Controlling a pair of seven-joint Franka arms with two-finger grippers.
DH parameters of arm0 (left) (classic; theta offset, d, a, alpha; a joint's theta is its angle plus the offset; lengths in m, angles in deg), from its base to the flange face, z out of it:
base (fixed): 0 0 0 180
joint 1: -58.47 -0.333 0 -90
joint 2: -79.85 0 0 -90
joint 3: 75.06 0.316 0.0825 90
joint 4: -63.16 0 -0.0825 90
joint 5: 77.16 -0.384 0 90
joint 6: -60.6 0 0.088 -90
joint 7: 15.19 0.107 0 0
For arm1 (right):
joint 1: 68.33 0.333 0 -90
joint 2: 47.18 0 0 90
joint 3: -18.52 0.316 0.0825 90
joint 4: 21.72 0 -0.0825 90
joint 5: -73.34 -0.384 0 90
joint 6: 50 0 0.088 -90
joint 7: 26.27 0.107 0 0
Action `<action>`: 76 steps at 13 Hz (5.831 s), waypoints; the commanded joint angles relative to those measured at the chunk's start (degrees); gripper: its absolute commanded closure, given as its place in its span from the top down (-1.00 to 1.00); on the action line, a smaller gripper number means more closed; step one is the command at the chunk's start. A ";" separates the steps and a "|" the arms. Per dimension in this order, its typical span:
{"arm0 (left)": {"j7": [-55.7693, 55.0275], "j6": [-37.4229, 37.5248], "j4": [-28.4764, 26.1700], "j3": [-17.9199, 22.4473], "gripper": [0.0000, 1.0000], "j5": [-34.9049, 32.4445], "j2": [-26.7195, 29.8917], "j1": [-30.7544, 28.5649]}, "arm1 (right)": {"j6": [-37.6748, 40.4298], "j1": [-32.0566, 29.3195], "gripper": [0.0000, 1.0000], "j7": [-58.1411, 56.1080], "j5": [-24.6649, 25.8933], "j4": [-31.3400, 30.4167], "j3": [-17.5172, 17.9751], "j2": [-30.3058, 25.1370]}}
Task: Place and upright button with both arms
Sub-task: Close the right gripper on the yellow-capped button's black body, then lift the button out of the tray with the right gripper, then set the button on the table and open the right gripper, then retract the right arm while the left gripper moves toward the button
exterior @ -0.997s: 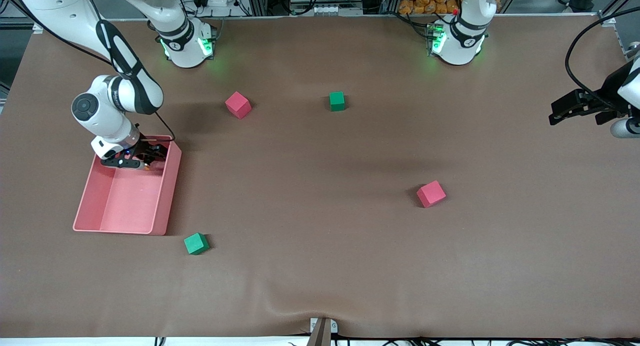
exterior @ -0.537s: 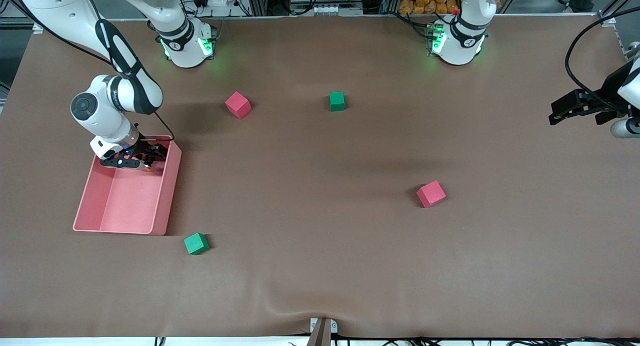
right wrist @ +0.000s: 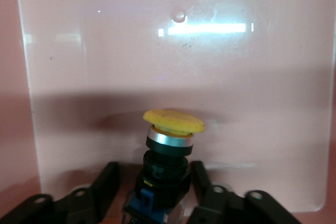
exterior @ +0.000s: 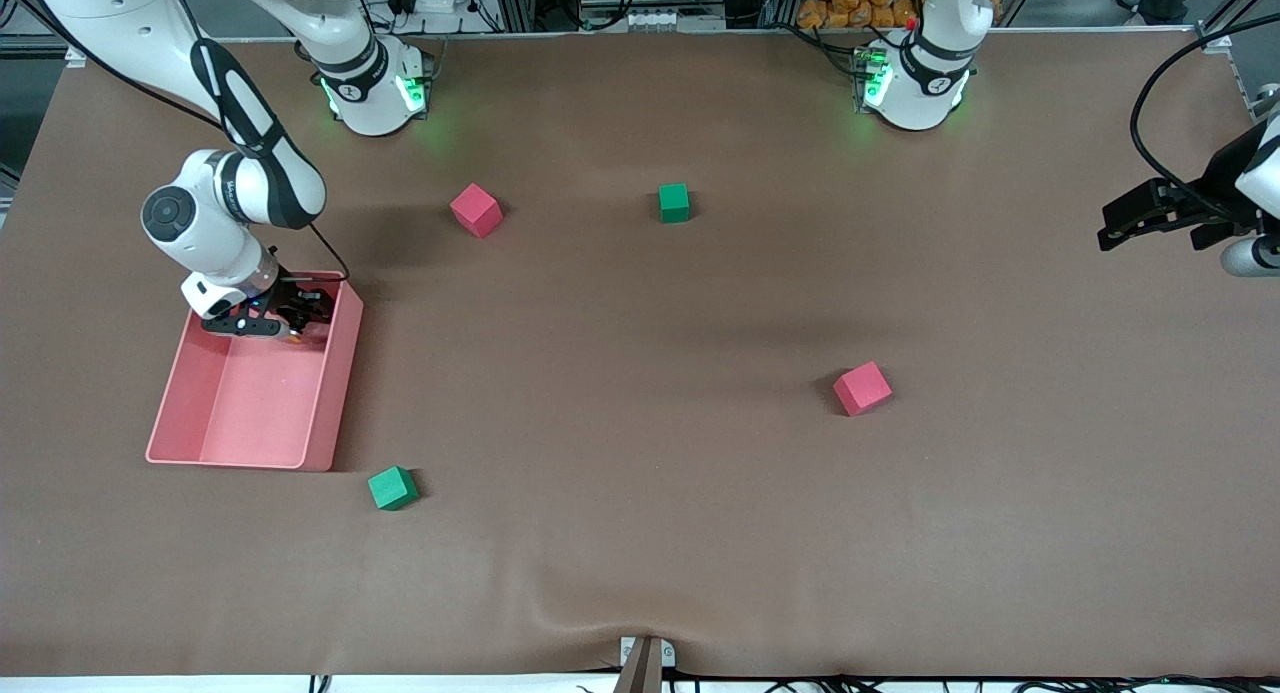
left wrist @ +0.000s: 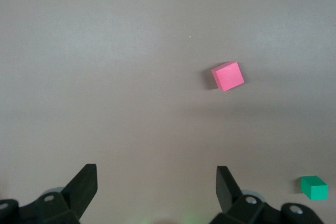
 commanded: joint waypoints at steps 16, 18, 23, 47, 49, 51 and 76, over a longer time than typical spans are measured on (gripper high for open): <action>1.17 0.40 0.43 -0.29 1.00 0.31 0.01 -0.50 | 43.67 2.79 -0.99 -6.30 0.47 31.02 1.09 -3.61; 1.17 0.40 0.43 -0.29 1.00 0.40 0.10 -0.50 | 45.89 7.63 -0.99 -6.21 -0.14 33.93 1.09 -3.26; 1.26 0.40 0.43 -0.29 1.00 0.40 0.10 -0.59 | 45.19 20.98 -0.96 -2.88 -5.05 36.48 1.09 -1.34; 1.17 0.40 0.43 -0.29 1.00 0.49 0.10 -0.50 | 34.63 55.03 1.00 45.03 0.21 68.92 -0.05 32.96; 1.26 0.40 0.43 -0.29 1.00 0.49 0.10 -0.59 | 41.38 54.33 1.00 45.12 -0.14 69.18 -1.36 29.54; 1.26 0.40 0.43 -0.29 1.00 0.49 0.10 -0.59 | 45.62 53.36 1.00 44.94 0.03 69.01 -3.38 26.46; 0.99 2.51 0.34 -1.00 1.00 1.19 0.01 0.72 | 45.30 15.93 1.00 -1.09 -0.67 31.76 -4.62 -8.51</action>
